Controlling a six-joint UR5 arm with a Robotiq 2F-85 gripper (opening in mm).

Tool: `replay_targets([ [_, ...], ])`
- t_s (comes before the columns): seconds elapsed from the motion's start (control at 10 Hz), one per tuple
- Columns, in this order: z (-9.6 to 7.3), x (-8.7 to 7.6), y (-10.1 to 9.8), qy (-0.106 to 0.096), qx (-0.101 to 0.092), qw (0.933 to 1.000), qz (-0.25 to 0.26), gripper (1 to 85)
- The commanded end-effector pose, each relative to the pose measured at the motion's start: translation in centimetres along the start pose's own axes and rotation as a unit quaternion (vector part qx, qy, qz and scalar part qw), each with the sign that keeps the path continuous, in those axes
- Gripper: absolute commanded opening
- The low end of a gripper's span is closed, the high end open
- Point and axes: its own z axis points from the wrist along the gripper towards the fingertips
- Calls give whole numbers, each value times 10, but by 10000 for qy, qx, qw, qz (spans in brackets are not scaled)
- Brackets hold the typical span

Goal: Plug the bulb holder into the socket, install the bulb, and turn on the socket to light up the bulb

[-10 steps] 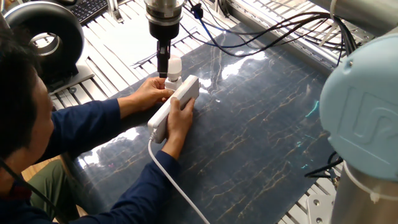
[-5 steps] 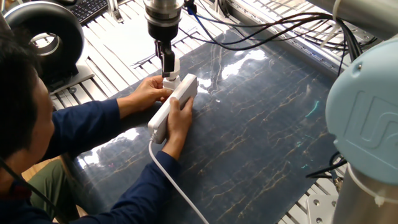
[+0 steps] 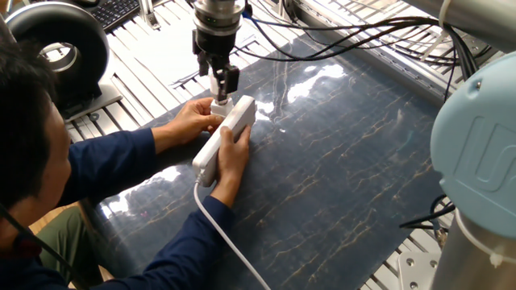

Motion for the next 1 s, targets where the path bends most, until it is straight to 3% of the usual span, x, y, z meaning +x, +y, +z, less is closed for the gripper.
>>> replay_targets([
  [0.0,0,14,16,76,-257,9989,-374,733],
  [0.4,-1,19,18,168,-299,9983,-477,730],
  [0.6,0,20,18,207,-304,9981,-487,667],
  [0.9,0,16,18,209,-319,9983,-448,647],
])
